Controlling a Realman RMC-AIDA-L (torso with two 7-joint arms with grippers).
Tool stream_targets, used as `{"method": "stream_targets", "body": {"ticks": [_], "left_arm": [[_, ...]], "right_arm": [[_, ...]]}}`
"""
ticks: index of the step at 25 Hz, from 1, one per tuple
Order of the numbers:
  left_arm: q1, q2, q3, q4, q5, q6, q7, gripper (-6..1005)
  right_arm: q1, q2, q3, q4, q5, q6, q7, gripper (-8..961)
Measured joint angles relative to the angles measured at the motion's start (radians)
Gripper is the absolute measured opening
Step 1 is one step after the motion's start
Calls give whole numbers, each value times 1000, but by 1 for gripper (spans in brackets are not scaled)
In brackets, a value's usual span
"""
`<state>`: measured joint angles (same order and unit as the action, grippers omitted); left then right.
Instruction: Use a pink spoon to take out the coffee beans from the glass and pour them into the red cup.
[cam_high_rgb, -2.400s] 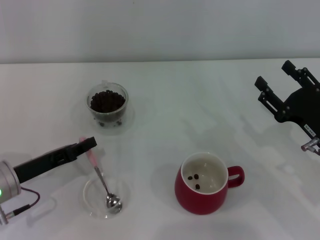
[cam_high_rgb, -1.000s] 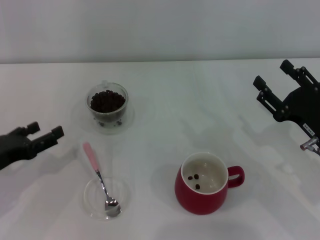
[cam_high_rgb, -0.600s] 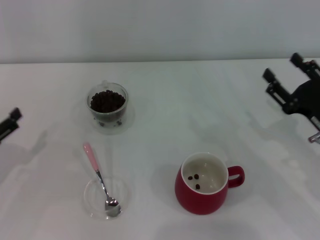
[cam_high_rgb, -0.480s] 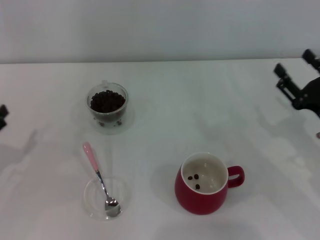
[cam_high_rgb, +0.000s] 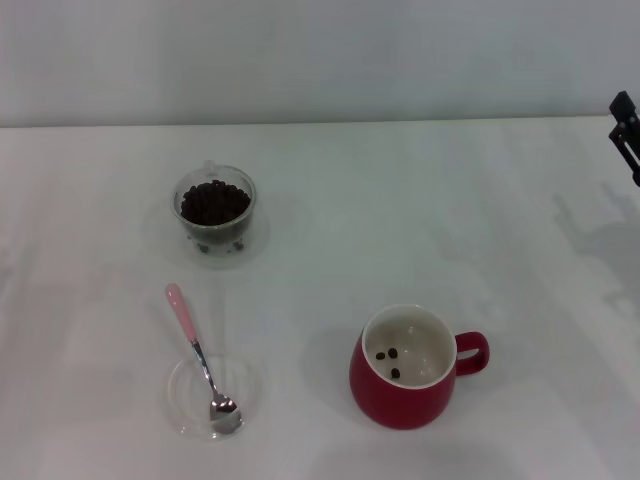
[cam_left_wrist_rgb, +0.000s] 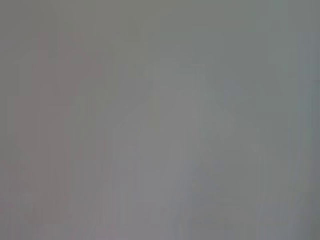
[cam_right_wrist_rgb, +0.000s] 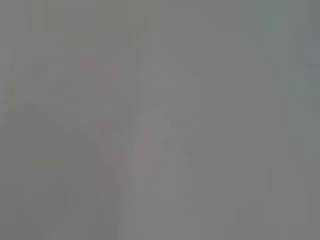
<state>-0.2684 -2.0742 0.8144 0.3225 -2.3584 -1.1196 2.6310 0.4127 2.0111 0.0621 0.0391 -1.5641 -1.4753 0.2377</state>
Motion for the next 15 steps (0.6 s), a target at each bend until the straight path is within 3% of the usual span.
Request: {"method": "stream_targets", "body": {"ticks": [7, 15], "left_arm": [[-40, 1, 0, -17, -95, 16, 100, 888], [-74, -7, 0, -115, -230, -2, 140, 887]], "right_arm": [[9, 3, 15, 8, 0, 91, -38, 743], [47, -4, 69, -13, 1, 136, -36, 743]]}}
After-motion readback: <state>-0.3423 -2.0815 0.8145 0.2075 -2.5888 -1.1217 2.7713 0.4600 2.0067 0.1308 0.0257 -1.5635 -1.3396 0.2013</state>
